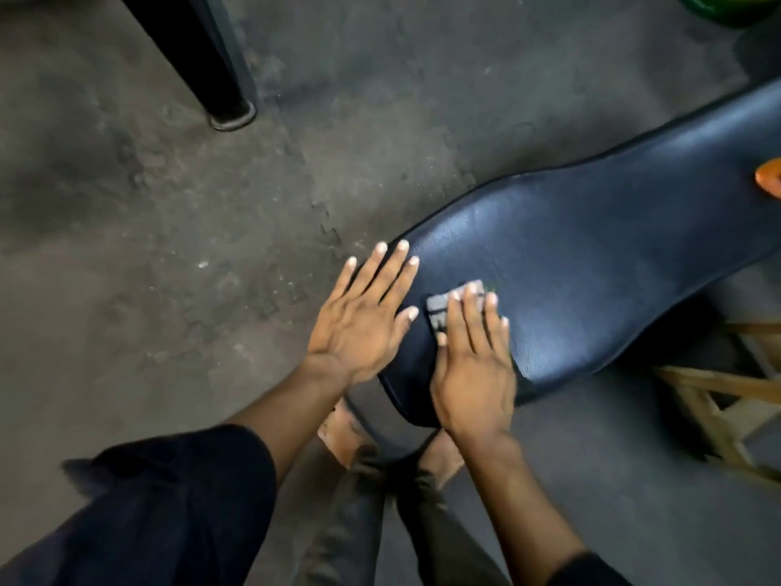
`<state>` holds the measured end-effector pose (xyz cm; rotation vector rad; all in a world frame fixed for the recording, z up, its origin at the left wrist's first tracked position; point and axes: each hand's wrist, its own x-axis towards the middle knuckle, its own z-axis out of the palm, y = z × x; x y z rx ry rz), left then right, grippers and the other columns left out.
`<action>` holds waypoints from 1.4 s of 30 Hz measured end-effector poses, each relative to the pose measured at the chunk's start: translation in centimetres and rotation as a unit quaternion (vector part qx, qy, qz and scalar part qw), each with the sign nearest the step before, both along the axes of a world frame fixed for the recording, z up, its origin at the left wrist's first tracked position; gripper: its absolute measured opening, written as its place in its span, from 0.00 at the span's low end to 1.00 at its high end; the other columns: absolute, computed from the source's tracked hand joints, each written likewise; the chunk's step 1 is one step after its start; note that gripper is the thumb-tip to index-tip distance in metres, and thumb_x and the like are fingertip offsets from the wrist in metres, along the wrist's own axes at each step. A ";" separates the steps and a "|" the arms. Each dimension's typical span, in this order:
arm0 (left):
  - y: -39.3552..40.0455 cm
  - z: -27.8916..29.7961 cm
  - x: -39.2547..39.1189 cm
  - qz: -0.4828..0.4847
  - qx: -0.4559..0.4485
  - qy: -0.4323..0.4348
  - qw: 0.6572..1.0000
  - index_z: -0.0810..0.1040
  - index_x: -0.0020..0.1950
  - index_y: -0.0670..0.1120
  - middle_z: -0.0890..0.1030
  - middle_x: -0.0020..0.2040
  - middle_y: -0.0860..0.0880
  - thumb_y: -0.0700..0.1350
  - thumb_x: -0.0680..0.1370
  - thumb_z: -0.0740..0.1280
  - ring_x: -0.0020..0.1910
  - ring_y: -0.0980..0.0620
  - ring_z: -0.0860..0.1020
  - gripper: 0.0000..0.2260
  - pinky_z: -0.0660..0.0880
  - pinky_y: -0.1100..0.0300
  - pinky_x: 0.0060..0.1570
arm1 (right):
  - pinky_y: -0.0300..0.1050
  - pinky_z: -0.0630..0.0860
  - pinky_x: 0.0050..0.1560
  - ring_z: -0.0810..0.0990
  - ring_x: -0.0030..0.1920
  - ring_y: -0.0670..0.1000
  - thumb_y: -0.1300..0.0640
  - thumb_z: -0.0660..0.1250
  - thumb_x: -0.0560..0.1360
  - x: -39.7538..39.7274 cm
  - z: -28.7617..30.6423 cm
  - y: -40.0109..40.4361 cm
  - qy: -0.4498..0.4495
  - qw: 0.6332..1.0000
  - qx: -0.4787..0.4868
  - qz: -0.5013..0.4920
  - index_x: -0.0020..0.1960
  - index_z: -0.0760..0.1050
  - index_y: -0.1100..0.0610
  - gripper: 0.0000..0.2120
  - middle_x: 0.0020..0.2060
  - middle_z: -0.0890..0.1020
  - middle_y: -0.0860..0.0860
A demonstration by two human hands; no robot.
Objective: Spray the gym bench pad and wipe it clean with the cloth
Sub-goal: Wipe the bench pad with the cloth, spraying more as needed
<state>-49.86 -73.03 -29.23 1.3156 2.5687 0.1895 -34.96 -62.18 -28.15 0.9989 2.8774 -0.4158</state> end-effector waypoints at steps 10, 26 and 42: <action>-0.1 -0.9 0.3 -0.007 0.033 -0.001 0.999 0.52 0.89 0.50 0.48 0.90 0.51 0.57 0.88 0.52 0.89 0.47 0.46 0.30 0.54 0.41 0.86 | 0.63 0.62 0.82 0.56 0.86 0.57 0.53 0.59 0.85 7.7 -0.5 -2.3 0.012 1.000 0.002 -0.011 0.85 0.62 0.56 0.29 0.86 0.59 0.53; 0.1 -0.3 0.7 0.013 0.034 -0.028 0.999 0.55 0.89 0.50 0.50 0.90 0.51 0.56 0.87 0.52 0.89 0.46 0.47 0.30 0.53 0.39 0.86 | 0.64 0.63 0.81 0.55 0.86 0.57 0.52 0.59 0.84 9.8 -0.2 -3.8 -0.010 0.999 -0.007 -0.050 0.86 0.60 0.55 0.31 0.87 0.56 0.52; 3.0 -0.8 4.9 0.117 0.010 0.002 0.993 0.53 0.89 0.45 0.49 0.90 0.46 0.55 0.86 0.52 0.89 0.45 0.46 0.32 0.49 0.41 0.87 | 0.63 0.65 0.81 0.61 0.84 0.60 0.54 0.58 0.83 7.0 0.7 0.4 -0.011 0.999 0.000 -0.040 0.84 0.64 0.58 0.29 0.85 0.62 0.55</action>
